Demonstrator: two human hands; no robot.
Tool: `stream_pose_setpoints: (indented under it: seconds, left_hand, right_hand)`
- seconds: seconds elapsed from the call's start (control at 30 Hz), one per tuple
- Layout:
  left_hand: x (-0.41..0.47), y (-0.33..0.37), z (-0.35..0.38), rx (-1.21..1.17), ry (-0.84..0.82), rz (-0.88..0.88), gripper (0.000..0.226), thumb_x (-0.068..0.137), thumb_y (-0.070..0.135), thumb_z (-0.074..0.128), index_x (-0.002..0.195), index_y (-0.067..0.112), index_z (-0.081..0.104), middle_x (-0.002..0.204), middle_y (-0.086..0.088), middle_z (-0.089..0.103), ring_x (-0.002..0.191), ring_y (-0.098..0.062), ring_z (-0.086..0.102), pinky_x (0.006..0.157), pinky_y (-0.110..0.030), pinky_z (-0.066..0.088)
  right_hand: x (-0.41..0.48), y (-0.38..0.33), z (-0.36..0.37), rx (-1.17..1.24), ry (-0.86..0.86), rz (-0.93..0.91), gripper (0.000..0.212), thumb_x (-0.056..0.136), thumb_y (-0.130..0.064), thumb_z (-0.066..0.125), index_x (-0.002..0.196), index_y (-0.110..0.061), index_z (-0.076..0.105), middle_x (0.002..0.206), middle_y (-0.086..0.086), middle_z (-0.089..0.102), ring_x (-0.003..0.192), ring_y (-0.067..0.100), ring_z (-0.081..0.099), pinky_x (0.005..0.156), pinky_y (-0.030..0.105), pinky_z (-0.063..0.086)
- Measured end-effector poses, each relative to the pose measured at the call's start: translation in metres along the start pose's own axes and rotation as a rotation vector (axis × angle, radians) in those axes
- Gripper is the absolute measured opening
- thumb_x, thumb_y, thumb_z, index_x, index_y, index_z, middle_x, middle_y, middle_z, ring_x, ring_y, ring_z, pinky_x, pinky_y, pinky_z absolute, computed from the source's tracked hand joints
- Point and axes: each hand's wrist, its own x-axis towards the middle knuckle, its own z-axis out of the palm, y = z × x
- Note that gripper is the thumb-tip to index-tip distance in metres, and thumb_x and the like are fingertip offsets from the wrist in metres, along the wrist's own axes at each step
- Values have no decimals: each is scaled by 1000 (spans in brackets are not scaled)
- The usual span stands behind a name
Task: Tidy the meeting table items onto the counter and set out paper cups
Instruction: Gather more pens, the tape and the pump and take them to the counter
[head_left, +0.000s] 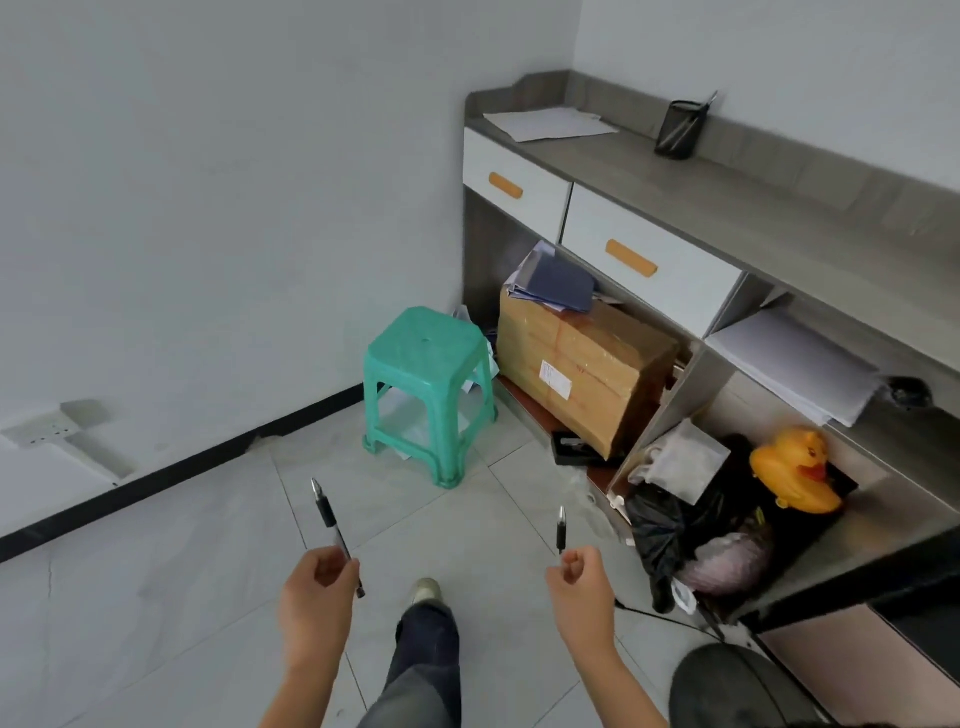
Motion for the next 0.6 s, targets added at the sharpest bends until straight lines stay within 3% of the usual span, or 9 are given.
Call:
stream_pose_setpoints:
  seconds: [0.17,0.37,0.47,0.6]
  left_hand:
    - [84,57,64,-2,-84,63,13,83,3,58,96,4,59,87,-13,62,85,-30,58,75,-32,40]
    - [189,160,137,-16,-182,182,9,82,6,60,87,13,58,79,-6,62,83,-27,58,73,-32,42]
    - [224,199,176,-18,-255,197,12,81,2,60,93,5,61,77,-6,61,84,-28,58,77,-32,42]
    - [252,241,229,47,-329,249,19,81,2,61,100,0,63,87,-11,63,86,-27,58,86,-38,46]
  right_hand:
    - [86,-56,10,31,45,-42,17,85,-4,52,77,-16,44,70,1,48,59,12,43,53,22,36]
    - [191,-130,20,80,128,-34,21,85,-5,52,73,-19,40,71,5,45,60,17,39,54,26,33]
    - [227,-158,18,109,167,-3,19,84,-5,54,75,-17,42,71,5,47,61,18,42,56,25,35]
    - [265,-191,-6,163,299,-43,21,86,-4,55,75,-18,45,70,4,51,62,17,46,53,14,41]
